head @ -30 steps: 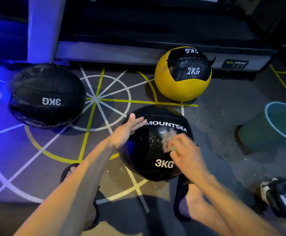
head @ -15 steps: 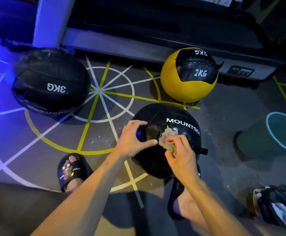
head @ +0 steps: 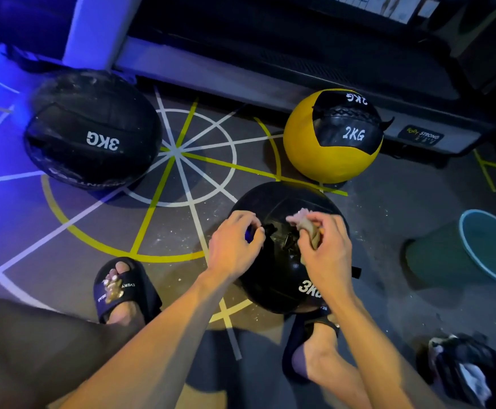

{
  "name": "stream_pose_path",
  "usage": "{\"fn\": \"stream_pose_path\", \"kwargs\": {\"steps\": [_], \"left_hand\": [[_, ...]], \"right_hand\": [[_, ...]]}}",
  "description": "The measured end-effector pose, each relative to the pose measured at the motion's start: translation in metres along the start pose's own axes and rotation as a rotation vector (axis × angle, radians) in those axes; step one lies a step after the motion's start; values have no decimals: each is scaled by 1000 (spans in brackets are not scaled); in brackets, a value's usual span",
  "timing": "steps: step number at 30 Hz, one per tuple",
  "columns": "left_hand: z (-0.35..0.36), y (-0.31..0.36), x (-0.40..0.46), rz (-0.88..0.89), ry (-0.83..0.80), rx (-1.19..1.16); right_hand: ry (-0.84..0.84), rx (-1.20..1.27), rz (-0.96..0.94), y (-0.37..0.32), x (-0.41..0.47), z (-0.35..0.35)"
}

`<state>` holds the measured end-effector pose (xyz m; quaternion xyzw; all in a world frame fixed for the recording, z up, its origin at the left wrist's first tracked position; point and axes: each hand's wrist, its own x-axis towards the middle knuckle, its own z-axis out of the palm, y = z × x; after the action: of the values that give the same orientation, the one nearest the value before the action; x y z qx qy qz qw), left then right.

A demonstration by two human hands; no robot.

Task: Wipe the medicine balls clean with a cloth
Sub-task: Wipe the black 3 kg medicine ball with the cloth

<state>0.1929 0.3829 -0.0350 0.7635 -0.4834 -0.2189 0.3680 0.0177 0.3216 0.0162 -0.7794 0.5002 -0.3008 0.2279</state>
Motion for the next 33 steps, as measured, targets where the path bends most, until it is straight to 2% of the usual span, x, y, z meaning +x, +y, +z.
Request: {"fn": "stream_pose_path", "kwargs": {"steps": [4,8,10,12,17,21,23,25,27,28,29,31,33], "left_hand": [[5,4,0,40,-24,11],[2,-4,0,18,-46,-2],[0,-9,-4,24,-85,-14],[-2,-7,-6,62,-139,-12],[2,11,0,93,-225,114],[5,5,2,43,-207,19],[2,0,2,41,-217,-37],[-4,-7,0,30,-242,-79],[-10,-12,-6,41,-282,-83],[-11,-14,-10,53,-291,-74],[-13,-15,-14,61,-289,-58],[-15,-15,-23,71,-271,-16],[-14,-15,-31,66,-265,9]], "right_hand": [[-136,-129,-70,-7,17,16],[-439,-320,-358,-7,0,22],[-510,-357,-451,2,2,13],[-516,-391,-468,6,13,2],[-418,-347,-332,3,24,-3],[-191,-316,-227,6,9,9],[-243,-387,-394,4,-9,17],[-374,-411,-614,7,-15,13],[-438,-445,-726,9,-3,-2],[-398,-437,-689,12,5,-8],[-326,-378,-575,15,14,-12],[-132,-192,-239,26,31,-16],[-17,-145,44,36,46,-17]]}}
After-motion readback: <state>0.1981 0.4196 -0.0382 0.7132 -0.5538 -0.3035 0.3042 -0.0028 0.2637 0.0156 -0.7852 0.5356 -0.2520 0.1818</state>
